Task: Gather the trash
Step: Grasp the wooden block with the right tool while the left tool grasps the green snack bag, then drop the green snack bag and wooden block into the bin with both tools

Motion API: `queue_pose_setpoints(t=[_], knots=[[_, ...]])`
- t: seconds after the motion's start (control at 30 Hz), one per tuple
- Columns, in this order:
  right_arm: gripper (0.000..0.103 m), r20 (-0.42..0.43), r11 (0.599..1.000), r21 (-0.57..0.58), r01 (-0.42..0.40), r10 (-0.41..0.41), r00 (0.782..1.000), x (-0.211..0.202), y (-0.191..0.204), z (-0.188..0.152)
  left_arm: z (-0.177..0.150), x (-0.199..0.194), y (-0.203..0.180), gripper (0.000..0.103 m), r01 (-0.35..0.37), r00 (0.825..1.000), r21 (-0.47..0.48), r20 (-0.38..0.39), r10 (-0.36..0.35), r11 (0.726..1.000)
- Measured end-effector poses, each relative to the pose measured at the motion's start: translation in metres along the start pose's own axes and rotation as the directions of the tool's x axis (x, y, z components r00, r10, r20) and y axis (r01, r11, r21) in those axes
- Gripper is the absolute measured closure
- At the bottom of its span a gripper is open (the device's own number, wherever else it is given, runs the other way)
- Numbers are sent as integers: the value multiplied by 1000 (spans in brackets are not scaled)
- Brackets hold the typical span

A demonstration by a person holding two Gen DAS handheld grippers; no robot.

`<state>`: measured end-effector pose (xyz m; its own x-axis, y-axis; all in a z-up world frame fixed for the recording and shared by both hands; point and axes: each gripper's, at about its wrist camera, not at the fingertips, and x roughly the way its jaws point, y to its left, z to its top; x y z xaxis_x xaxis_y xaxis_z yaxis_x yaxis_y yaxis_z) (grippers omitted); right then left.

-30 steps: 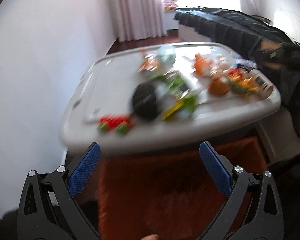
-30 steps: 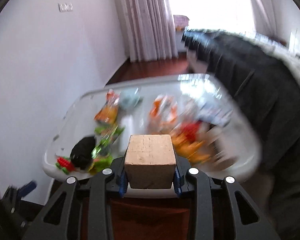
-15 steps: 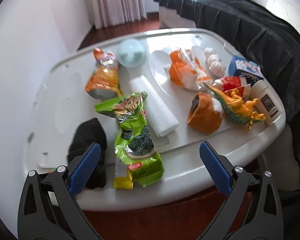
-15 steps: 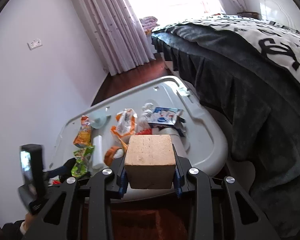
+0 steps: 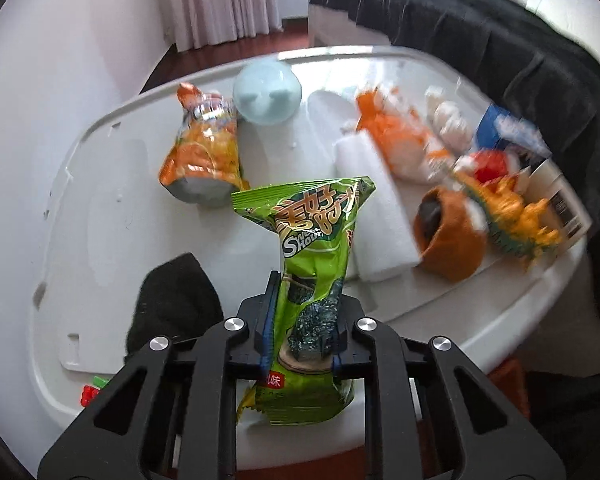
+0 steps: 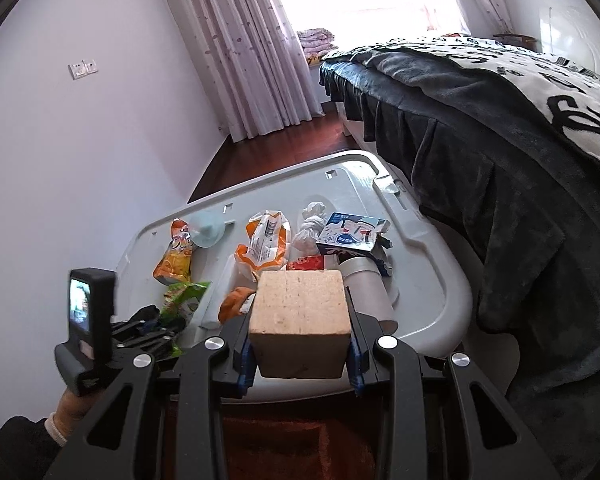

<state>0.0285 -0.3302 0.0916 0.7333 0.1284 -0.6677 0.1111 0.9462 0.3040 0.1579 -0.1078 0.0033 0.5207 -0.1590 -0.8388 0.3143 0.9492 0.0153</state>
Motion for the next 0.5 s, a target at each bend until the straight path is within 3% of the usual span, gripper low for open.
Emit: queue_pose_setpoints(t=[0.3,0.4,0.5], knots=[[68,-51,999,-18,-34,33,998,11,8,-5,6,-121,0,84,10,981,-8,193,-9,1000],[68,-70,997,-34,-69,66,995,11,14,-14,-13,-161,0,84,21,971,-16,237,-17,1000],[68,-88,993,-61,-105,99,991,5,25,-29,-52,-180,-1,84,11,977,-38,215,-3,999]])
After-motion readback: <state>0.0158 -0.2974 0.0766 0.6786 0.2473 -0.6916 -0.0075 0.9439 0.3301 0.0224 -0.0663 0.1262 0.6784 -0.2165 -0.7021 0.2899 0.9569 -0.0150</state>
